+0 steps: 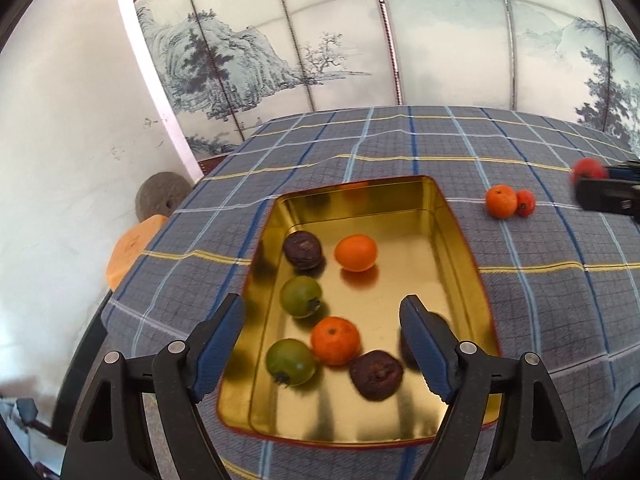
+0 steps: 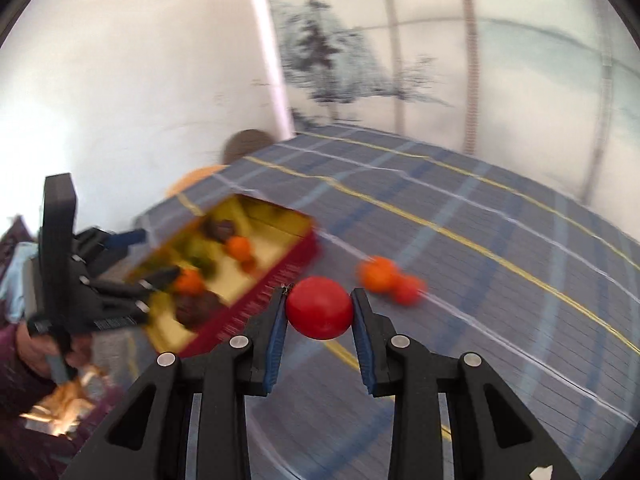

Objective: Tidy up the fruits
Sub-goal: 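Lower the red tomato into the tin and open the right gripper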

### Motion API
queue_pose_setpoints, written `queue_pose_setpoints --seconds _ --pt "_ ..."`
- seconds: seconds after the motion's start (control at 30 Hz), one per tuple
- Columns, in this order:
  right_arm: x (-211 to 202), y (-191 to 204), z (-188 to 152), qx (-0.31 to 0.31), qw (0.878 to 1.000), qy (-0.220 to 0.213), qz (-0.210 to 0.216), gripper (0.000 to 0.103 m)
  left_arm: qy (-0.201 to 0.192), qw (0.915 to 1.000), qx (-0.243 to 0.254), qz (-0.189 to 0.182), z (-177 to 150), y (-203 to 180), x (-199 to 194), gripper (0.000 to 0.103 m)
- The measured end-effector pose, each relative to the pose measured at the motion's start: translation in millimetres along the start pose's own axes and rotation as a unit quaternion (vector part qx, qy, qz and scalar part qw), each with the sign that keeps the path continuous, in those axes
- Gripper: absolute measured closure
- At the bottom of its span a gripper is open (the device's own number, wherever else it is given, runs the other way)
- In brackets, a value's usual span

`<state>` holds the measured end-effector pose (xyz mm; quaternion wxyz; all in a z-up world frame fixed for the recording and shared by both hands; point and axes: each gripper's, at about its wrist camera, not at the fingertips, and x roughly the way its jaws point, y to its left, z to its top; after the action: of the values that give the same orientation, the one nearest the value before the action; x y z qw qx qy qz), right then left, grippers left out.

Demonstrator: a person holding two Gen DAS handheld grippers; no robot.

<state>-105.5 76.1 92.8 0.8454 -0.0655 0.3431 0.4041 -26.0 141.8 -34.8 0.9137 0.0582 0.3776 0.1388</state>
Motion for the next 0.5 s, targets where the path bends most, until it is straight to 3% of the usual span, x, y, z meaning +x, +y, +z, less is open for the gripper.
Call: queue_pose_setpoints --seconds 0.13,0.4,0.43,0.5 --pt "38.3 24.4 12.4 -0.014 0.999 0.013 0.037 0.074 0.005 0.9999 -0.015 -0.001 -6.7 15.5 -4.3 0.023" --pt "104.6 44.0 23.5 -0.022 0.996 0.050 0.072 0.072 0.011 0.9995 -0.031 0.001 -18.2 36.4 -7.1 0.021" --pt "109.3 45.9 24.2 -0.022 0.996 0.050 0.071 0.069 0.013 0.9993 -0.034 0.001 -19.1 38.2 -5.6 0.021" --pt "109.3 45.7 26.0 -0.012 0.997 0.037 0.070 0.039 0.018 0.9991 -0.039 -0.002 -20.0 40.9 -3.0 0.021"
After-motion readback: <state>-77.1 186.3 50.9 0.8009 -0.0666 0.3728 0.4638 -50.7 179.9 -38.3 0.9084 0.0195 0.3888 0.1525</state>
